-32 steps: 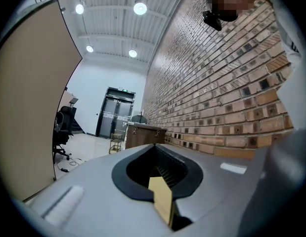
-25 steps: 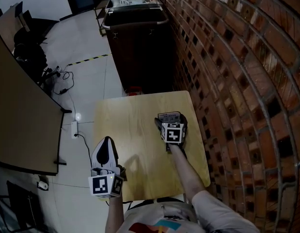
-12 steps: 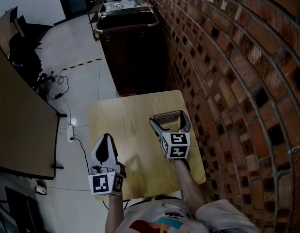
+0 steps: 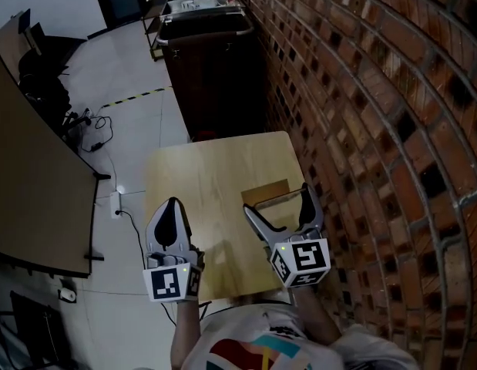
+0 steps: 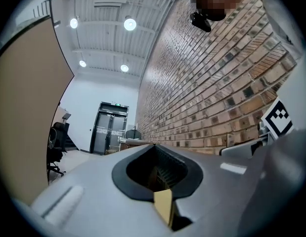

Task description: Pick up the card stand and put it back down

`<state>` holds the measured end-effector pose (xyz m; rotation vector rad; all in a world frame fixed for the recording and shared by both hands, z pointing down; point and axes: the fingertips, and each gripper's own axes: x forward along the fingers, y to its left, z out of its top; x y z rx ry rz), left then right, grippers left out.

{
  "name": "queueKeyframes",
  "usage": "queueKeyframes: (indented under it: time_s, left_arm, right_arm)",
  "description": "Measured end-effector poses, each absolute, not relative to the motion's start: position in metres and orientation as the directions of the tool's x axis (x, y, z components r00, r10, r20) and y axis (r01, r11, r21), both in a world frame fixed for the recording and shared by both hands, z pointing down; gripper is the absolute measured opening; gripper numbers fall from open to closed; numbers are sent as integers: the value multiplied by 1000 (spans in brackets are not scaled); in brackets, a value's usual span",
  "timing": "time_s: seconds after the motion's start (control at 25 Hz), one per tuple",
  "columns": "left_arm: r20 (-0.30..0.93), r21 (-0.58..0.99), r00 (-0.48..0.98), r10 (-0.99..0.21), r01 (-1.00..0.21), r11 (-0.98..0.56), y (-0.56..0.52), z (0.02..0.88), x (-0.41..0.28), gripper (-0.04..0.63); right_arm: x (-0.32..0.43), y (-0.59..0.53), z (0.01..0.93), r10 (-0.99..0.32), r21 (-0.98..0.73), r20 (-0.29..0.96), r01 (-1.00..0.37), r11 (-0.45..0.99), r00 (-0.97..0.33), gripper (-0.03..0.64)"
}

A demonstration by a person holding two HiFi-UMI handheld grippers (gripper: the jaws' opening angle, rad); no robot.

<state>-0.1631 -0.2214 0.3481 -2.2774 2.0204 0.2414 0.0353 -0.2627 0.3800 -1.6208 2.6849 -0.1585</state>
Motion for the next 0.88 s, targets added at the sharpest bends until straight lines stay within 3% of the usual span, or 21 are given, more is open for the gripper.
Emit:
queueKeyframes:
  time_s: [0.88]
  left_arm:
    - [-227, 42, 96, -969, -993, -108, -196, 332, -162, 5]
  right_arm:
    - [34, -233, 371, -882, -59, 36, -882, 468, -470, 574]
